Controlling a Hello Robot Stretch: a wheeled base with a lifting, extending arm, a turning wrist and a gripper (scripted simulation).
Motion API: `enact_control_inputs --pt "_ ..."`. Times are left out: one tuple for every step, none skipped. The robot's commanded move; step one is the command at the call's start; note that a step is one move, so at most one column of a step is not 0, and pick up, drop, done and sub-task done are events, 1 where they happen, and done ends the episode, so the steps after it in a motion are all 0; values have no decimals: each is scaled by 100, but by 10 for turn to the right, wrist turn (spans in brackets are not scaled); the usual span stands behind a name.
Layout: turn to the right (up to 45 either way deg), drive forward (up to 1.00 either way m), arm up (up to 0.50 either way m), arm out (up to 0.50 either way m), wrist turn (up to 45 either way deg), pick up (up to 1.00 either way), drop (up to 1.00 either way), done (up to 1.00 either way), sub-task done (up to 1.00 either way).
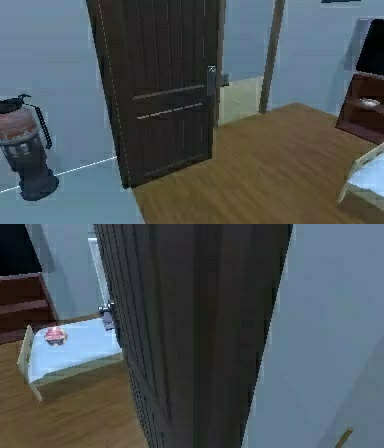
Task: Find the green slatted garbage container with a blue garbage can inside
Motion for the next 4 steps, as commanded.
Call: enact_control_inputs --pt "-450 0 0 0 0 0 0 0 0" --pt "-390 0 0 0 0 0 0 0 0" --pt "0 15 0 0 0 0 0 0 0" --pt "450 0 0 0 0 0 0 0 0"
